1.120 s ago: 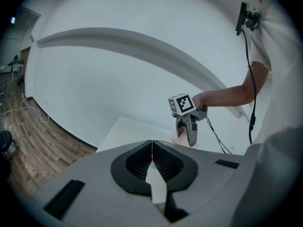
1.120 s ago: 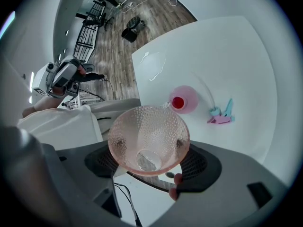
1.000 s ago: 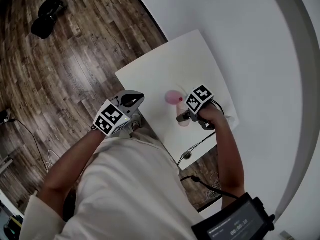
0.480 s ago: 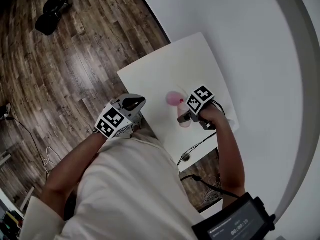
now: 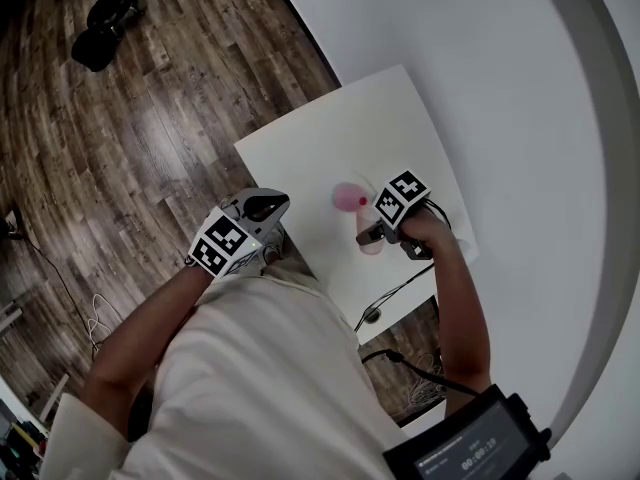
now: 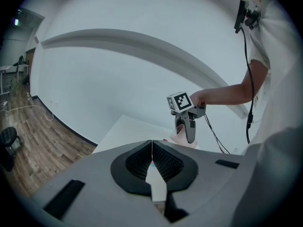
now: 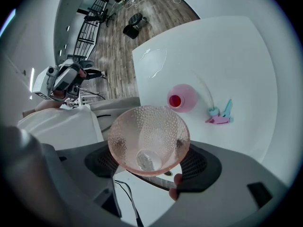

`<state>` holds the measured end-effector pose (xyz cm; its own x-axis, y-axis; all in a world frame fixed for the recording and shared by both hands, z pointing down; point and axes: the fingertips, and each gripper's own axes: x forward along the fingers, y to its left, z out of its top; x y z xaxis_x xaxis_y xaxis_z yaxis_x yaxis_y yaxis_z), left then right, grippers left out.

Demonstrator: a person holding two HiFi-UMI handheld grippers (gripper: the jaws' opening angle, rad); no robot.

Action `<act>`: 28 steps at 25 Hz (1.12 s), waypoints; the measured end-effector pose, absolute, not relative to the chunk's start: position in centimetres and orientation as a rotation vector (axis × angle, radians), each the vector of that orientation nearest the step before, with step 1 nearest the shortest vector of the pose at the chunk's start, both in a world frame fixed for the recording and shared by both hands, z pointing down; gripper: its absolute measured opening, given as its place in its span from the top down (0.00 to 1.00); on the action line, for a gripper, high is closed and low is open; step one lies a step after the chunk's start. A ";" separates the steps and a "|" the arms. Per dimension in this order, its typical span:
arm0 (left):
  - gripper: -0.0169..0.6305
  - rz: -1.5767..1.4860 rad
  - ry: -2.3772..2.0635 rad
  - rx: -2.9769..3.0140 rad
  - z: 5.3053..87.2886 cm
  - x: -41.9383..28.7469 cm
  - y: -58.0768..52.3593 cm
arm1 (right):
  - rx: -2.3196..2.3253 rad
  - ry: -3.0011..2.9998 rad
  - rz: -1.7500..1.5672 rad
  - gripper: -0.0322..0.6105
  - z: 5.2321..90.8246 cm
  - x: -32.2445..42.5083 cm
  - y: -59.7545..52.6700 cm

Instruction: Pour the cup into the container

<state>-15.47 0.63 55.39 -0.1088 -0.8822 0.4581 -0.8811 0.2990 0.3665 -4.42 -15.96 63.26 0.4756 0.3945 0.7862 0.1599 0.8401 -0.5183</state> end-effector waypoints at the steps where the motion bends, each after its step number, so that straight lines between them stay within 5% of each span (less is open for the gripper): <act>1: 0.96 -0.002 -1.968 1.565 55.4 -15.4 0.6 | -0.584 -1.081 0.154 0.37 63.3 -4.4 -16.0; 28: 0.96 -0.021 -1.990 1.539 55.6 -15.4 1.3 | -0.603 -1.031 0.108 0.37 63.1 -4.4 -15.9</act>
<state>-15.38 1.35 55.56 -0.1329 -0.8807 0.4546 -0.8712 0.3225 0.3702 -4.37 -15.86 63.06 0.5243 0.3594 0.7719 0.1914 0.8336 -0.5181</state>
